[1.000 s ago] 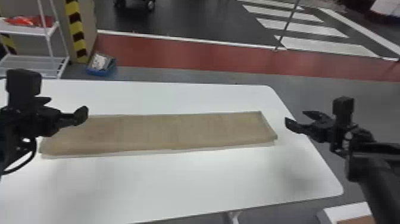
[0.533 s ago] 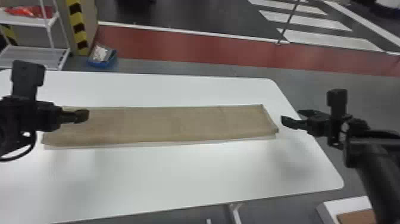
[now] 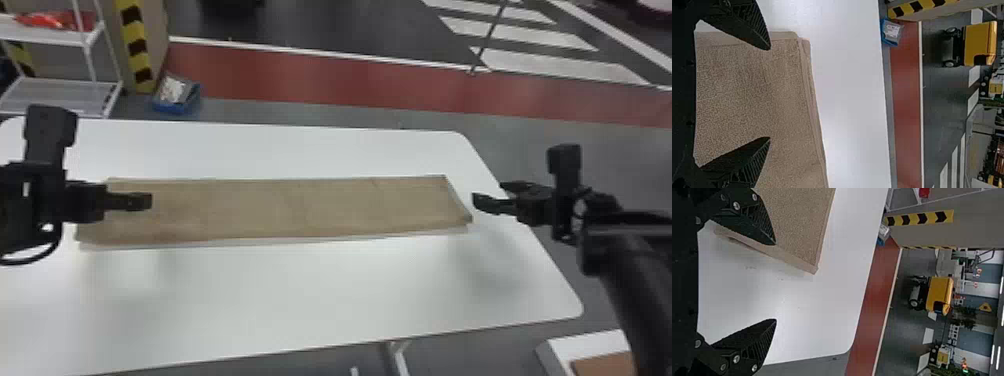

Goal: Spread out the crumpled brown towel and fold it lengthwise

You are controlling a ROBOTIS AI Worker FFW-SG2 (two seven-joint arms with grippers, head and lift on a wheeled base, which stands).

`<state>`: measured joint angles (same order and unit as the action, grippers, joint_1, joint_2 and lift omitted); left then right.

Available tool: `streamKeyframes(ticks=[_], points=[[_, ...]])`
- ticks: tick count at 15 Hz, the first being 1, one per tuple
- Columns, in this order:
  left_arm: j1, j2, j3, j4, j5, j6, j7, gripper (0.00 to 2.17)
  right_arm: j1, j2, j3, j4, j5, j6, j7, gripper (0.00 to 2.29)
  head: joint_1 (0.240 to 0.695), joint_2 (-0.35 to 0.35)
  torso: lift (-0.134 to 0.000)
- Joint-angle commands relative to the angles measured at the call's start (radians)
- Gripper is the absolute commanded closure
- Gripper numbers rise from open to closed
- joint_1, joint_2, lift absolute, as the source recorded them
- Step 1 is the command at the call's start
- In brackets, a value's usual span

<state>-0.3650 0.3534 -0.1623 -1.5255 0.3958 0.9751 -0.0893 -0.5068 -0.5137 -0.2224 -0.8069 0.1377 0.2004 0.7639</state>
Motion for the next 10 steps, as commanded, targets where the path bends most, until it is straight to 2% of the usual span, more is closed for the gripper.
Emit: streamKeyframes(ticks=[1, 10], points=[[0.000, 0.001, 0.004, 0.001, 0.006, 0.000, -0.001, 0.07, -0.004, 0.000, 0.008, 0.000, 0.000, -0.002, 0.003, 0.22, 0.695, -0.231, -0.120], [0.005, 0.003, 0.006, -0.009, 0.009, 0.027, -0.003, 0.09, 0.004, 0.009, 0.003, -0.003, -0.021, 0.017, 0.021, 0.22, 0.695, -0.221, -0.120]])
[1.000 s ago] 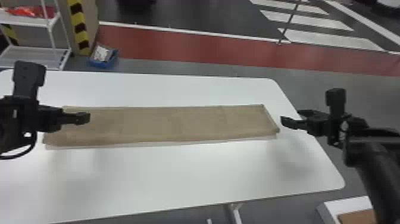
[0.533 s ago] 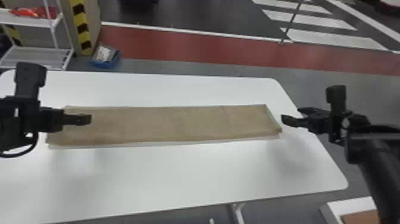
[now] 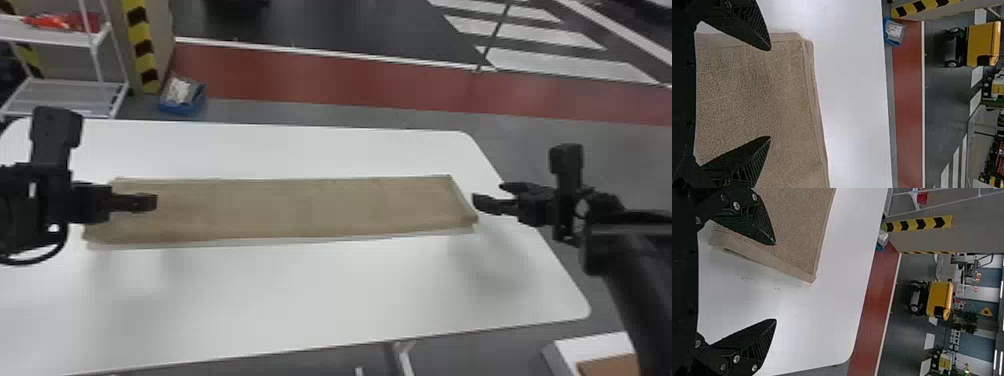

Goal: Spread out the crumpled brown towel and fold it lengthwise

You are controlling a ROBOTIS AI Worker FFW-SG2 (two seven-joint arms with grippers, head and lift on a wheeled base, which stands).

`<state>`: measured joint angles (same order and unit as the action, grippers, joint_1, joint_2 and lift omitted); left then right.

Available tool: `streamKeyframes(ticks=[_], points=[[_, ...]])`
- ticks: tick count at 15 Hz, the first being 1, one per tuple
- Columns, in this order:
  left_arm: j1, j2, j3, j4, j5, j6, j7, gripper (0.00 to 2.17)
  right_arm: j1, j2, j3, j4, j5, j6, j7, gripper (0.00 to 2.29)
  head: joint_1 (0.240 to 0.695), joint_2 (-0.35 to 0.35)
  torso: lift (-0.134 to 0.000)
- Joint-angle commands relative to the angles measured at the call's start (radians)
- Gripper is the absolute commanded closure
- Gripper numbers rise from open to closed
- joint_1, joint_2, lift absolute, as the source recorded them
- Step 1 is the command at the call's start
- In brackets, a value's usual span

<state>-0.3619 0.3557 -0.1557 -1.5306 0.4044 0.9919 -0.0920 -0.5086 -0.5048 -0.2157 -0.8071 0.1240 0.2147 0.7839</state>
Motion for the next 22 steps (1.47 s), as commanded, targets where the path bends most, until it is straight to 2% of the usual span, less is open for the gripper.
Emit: streamKeyframes(ticks=[1, 17, 22], points=[[0.005, 0.000, 0.001, -0.005, 0.001, 0.014, -0.002, 0.09, 0.009, 0.002, -0.005, -0.004, -0.009, 0.002, 0.003, 0.22, 0.695, -0.220, -0.120], [0.009, 0.006, 0.021, -0.011, 0.016, 0.014, -0.018, 0.08, -0.001, 0.000, -0.017, -0.006, -0.027, 0.018, 0.008, 0.22, 0.695, -0.222, -0.120], [0.011, 0.008, 0.033, -0.011, 0.021, 0.014, -0.022, 0.08, -0.013, 0.000, -0.024, -0.006, -0.043, 0.021, 0.031, 0.21, 0.695, -0.214, -0.120]])
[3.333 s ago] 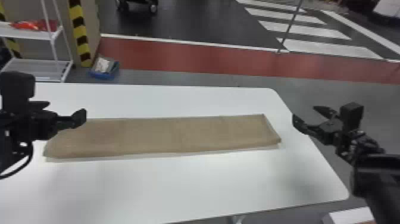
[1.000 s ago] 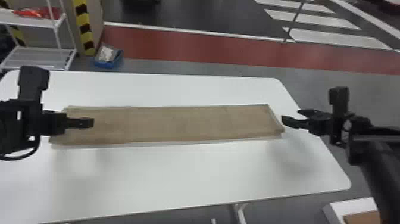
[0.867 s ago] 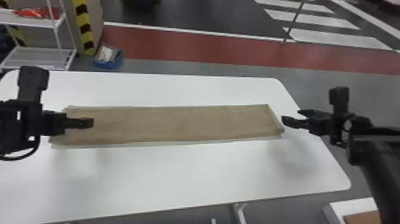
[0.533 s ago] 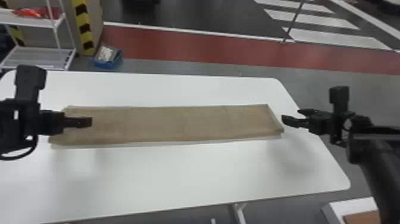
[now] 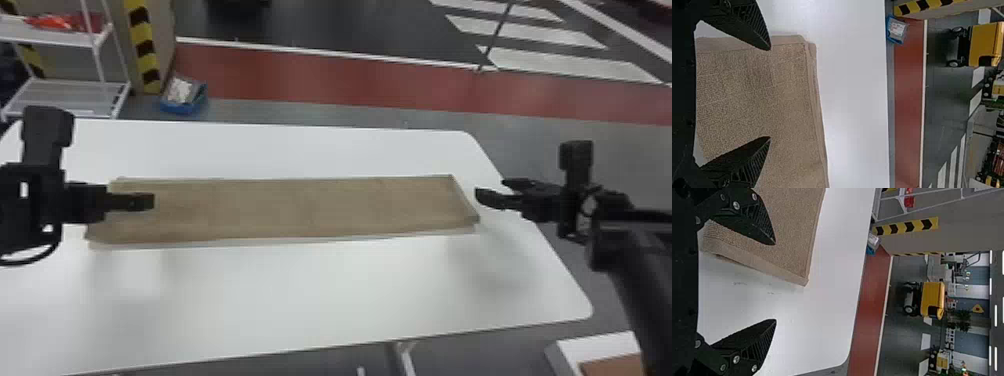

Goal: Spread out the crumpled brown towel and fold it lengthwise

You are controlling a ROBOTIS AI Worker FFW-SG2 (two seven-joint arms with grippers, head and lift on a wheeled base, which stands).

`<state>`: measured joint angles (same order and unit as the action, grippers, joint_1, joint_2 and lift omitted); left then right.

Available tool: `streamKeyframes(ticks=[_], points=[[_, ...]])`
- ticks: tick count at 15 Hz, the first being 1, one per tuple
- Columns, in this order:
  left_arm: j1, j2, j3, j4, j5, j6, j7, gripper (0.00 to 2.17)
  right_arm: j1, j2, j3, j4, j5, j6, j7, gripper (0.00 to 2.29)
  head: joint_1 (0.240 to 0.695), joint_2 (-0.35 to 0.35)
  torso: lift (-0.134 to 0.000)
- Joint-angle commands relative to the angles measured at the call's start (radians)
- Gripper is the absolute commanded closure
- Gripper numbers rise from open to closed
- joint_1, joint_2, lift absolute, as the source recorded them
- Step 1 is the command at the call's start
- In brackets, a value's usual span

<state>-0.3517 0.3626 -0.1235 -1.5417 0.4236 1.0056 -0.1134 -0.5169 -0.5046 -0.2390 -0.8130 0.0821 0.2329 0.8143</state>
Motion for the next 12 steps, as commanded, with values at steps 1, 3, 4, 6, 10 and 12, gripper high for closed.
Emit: streamKeyframes(ticks=[1, 3, 4, 6, 10, 12], points=[[0.000, 0.001, 0.002, 0.000, 0.004, 0.000, 0.000, 0.08, -0.006, 0.000, 0.000, 0.000, -0.001, 0.009, 0.002, 0.21, 0.695, -0.213, -0.120], [-0.001, 0.003, 0.005, 0.000, 0.004, 0.000, -0.003, 0.08, -0.009, 0.000, 0.000, 0.000, -0.001, 0.015, 0.002, 0.12, 0.695, -0.213, -0.120], [-0.001, 0.003, 0.008, 0.000, 0.006, 0.003, -0.005, 0.08, -0.014, 0.000, 0.000, 0.000, -0.001, 0.021, 0.002, 0.10, 0.695, -0.213, -0.120], [-0.006, 0.004, 0.013, 0.000, 0.009, 0.003, -0.006, 0.08, -0.015, 0.000, 0.000, 0.000, 0.002, 0.018, 0.000, 0.11, 0.695, -0.212, -0.120], [-0.009, 0.006, 0.013, 0.000, 0.015, 0.003, -0.005, 0.08, -0.020, -0.005, 0.000, 0.000, -0.004, 0.030, 0.002, 0.11, 0.695, -0.209, -0.120], [-0.010, 0.009, 0.013, 0.000, 0.018, 0.003, -0.008, 0.08, -0.020, -0.005, -0.003, 0.000, -0.004, 0.033, 0.002, 0.11, 0.695, -0.211, -0.120]])
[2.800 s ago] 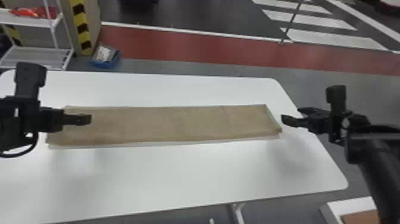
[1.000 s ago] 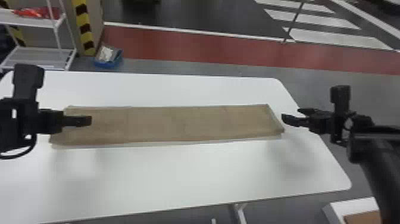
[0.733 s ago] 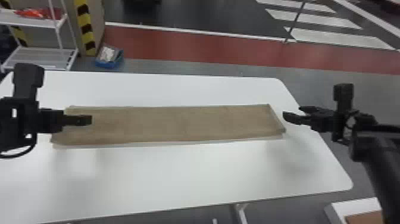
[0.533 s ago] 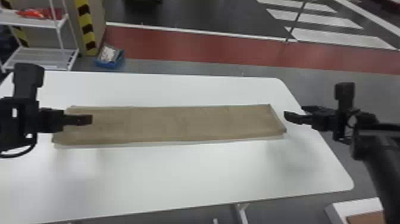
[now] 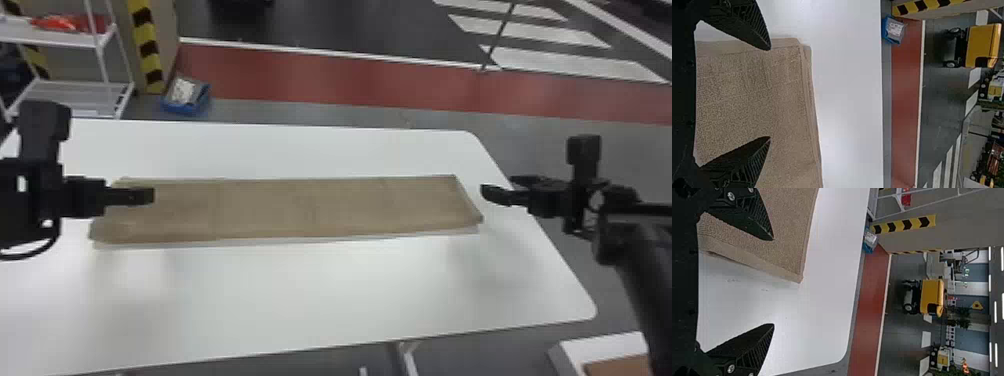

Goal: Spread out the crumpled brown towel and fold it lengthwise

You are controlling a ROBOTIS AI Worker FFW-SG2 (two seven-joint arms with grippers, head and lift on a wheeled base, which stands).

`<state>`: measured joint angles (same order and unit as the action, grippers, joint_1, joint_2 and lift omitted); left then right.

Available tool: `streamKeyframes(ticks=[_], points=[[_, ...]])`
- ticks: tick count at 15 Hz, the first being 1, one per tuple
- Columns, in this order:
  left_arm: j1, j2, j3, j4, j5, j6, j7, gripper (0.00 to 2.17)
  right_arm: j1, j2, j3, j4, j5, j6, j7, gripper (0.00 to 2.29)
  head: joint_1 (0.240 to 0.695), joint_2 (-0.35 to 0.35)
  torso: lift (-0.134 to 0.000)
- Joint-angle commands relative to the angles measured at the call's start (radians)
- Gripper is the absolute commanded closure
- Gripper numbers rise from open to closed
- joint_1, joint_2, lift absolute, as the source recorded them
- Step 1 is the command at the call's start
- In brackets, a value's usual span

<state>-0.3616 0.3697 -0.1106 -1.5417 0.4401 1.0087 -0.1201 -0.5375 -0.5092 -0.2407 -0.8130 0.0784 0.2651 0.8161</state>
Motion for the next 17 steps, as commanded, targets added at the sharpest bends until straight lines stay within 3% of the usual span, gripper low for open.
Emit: streamKeyframes(ticks=[1, 17], points=[[0.000, 0.001, -0.001, 0.002, 0.002, 0.000, -0.006, 0.08, -0.001, 0.000, -0.003, 0.000, -0.002, 0.001, 0.000, 0.11, 0.695, -0.211, -0.120], [-0.002, 0.001, -0.006, 0.002, 0.003, 0.003, -0.020, 0.08, 0.007, 0.000, -0.032, 0.000, -0.009, 0.010, 0.002, 0.13, 0.695, -0.225, -0.120]])
